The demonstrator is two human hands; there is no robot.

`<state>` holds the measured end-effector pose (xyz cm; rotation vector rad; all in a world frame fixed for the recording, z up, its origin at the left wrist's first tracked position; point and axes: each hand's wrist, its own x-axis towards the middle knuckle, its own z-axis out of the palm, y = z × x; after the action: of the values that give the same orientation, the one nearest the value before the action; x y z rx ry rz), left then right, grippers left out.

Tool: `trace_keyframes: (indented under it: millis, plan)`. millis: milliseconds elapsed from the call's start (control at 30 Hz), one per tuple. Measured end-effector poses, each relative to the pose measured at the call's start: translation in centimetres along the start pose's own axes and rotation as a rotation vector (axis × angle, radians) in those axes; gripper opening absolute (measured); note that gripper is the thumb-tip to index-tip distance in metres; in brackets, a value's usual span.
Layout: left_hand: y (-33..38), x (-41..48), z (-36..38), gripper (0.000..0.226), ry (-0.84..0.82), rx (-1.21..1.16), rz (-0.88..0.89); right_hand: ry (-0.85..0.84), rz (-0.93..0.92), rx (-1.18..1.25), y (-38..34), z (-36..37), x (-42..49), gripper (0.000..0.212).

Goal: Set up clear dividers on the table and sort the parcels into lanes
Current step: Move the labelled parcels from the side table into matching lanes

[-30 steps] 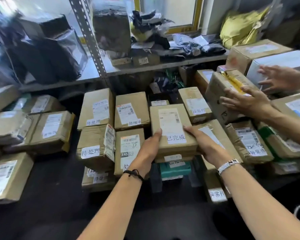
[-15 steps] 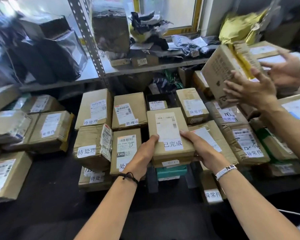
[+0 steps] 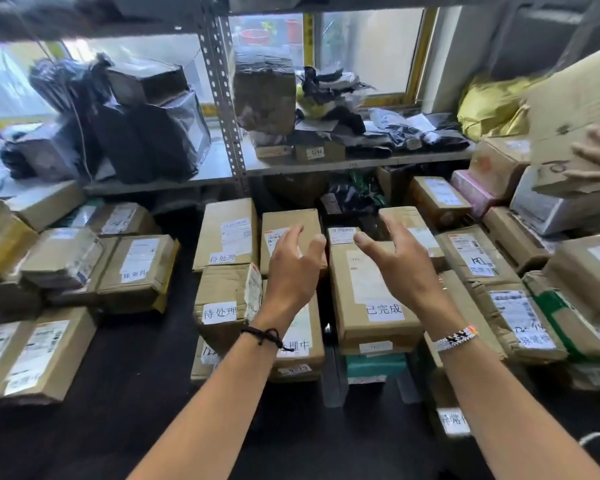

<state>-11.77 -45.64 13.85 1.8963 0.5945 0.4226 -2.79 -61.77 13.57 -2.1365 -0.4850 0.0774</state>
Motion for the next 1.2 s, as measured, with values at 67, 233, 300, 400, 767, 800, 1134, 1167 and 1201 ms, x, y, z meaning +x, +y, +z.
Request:
trace_keyframes:
  millis: [67,233,300,400,767,800,1134,1167,1201]
  plan:
    - [0.3,0.4,-2.6,0.061,0.041,0.009,0.04,-0.006,-0.059,0.008,-2.7,1.6,0.0,0.085]
    - [-0.9,1.2,-10.0,0.057,0.152,0.03,0.06,-0.054,-0.17,0.077,-9.4,7.2,-0.1,0.069]
    - [-2.0,1.3,-13.2,0.057,0.19,0.024,0.053,-0.083,-0.206,0.085,-11.9,9.9,-0.2,0.072]
    - [-4.3,1.6,-18.5,0.058,0.254,0.005,0.014,-0.124,-0.253,0.095,-15.8,14.4,-0.8,0.072]
    - [-12.8,0.7,-32.3,0.054,0.405,-0.041,-0.106,-0.355,-0.311,0.156,-24.5,29.9,-3.7,0.061]
    - [-13.7,0.5,-33.5,0.055,0.42,-0.039,-0.124,-0.376,-0.305,0.177,-25.1,31.3,-4.0,0.059]
    - [-19.1,2.3,-41.7,0.056,0.543,-0.057,-0.234,-0.563,-0.187,0.377,-30.5,42.1,-3.8,0.059]
    - [-19.2,2.5,-42.2,0.062,0.552,-0.06,-0.234,-0.589,-0.175,0.425,-31.1,43.0,-3.6,0.06]
    - [-19.2,2.9,-42.9,0.067,0.57,-0.051,-0.234,-0.615,-0.171,0.472,-32.0,43.9,-3.3,0.064]
